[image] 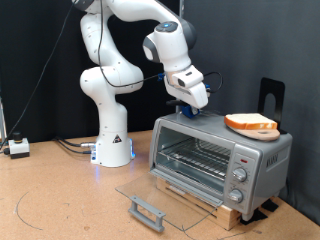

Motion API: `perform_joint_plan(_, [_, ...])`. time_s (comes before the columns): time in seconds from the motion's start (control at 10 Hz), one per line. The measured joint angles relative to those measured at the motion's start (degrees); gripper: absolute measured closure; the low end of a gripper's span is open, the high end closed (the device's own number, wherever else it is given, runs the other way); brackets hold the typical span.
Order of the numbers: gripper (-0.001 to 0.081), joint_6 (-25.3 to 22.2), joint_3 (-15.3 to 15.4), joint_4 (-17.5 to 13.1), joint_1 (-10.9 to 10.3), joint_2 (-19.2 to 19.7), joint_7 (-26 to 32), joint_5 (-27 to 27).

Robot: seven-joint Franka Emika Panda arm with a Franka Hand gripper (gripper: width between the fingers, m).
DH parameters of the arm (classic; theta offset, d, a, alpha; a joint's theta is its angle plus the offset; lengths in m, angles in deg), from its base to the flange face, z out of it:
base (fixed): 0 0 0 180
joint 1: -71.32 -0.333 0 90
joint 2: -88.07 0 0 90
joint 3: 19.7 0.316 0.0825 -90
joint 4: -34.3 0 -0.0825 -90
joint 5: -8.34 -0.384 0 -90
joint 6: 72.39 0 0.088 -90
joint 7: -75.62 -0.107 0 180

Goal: Make a piece of toast with the oven

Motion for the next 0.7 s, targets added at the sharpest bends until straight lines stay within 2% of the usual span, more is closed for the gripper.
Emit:
perform_joint_plan(0.2, [0.0395,-3.79,-4.22,-0.99,0.46,-2.95,1.68,0.37])
perform_joint_plan(0.3, [0.0395,-5.36,-5.28,-0.97,0.76,-4.54,2.03,0.49])
perform_joint_plan(0.4, [0.0395,-5.31,-5.15,-1.13,0.76,-4.32,1.87,0.49])
perform_joint_plan(0.5, [0.0395,-1.29,-4.46,-0.87,1.26,-4.25,-0.08,0.12])
perform_joint_plan(0.6, [0.0395,4.08,-3.6,-0.25,2.61,-4.24,-2.68,-0.06])
perform_joint_plan(0.7, [0.0395,7.28,-3.4,0.22,4.62,-4.19,-4.32,0.12])
